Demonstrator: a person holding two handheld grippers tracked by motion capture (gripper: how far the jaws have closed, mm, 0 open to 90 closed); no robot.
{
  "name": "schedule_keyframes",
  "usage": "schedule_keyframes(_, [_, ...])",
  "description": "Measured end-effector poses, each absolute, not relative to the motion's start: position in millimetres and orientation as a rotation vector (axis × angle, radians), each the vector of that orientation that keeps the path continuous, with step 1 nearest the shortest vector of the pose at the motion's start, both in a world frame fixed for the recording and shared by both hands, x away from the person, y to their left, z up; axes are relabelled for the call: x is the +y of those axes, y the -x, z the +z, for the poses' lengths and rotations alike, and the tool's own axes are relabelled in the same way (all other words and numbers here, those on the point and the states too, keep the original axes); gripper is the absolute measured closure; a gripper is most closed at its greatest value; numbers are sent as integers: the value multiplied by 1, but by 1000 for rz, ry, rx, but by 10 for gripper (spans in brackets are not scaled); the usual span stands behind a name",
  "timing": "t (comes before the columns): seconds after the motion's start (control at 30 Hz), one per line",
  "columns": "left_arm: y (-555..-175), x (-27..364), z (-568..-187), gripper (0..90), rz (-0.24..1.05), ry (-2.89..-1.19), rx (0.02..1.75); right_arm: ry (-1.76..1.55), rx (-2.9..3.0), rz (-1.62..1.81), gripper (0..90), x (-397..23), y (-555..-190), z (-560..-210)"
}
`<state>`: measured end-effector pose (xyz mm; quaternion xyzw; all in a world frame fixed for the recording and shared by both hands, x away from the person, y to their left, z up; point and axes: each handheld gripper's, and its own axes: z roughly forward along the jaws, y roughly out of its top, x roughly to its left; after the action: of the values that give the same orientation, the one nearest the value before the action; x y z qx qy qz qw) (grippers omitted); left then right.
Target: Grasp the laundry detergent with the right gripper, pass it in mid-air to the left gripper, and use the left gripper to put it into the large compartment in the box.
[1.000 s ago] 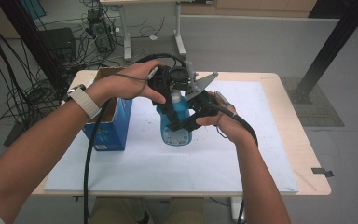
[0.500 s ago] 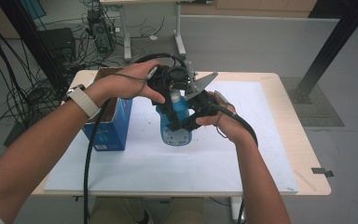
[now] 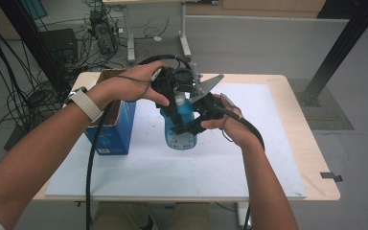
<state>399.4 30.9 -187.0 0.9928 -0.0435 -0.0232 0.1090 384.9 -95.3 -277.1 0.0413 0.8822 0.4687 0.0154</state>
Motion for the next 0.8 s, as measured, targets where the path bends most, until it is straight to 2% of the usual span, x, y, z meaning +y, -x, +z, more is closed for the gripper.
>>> schedule_keyframes(0.8, [-400, 33, -187, 373, -71, -2922, -121, -120, 2743, 1468, 429, -93, -385, -278])
